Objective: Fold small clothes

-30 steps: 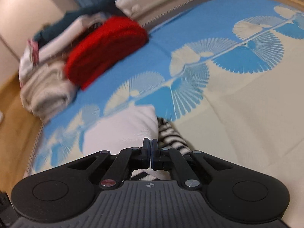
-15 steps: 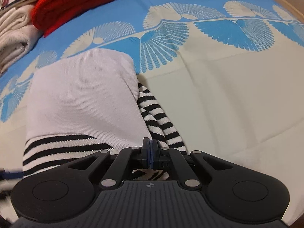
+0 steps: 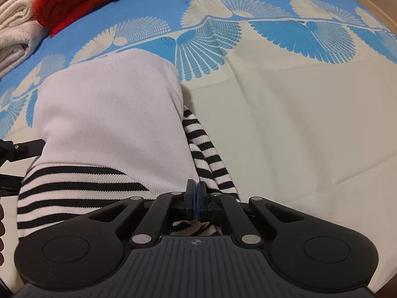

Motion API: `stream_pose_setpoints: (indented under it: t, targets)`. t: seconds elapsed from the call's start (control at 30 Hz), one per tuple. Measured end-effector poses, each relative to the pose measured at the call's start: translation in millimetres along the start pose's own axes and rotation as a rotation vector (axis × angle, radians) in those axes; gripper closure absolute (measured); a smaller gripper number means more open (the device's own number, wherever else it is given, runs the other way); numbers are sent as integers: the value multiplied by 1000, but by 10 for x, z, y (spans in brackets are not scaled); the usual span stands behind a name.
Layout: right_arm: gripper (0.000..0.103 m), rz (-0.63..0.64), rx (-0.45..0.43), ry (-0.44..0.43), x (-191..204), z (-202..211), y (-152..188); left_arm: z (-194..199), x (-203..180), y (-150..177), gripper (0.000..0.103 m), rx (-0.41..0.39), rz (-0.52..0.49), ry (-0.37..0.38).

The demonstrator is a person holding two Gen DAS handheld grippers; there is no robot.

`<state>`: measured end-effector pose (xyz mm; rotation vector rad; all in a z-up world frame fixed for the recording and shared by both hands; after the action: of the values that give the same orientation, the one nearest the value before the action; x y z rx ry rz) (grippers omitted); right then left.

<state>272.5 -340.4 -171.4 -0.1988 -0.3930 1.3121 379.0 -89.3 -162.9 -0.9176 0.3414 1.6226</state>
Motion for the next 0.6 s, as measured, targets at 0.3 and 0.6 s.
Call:
stream_pose_setpoints:
  t: [0.3, 0.6]
  targets:
    - [103, -21, -4, 15, 120, -11, -76, 267, -294, -314, 65, -106, -142, -28]
    - [103, -11, -156, -191, 929, 197, -458, 1269, 242, -956, 56, -289, -120, -238]
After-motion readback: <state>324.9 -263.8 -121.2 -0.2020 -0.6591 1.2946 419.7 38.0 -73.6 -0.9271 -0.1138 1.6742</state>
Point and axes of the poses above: each gripper's, at about its wrist camera, not at the fingertips, and z roughly against the way its jaws point, x to its left, y to its underside, the point moved 10 cm from there along -z, roughly the way its jaws point, and after that the axes turned 5 degrees about -z, right-handed, at the moved point
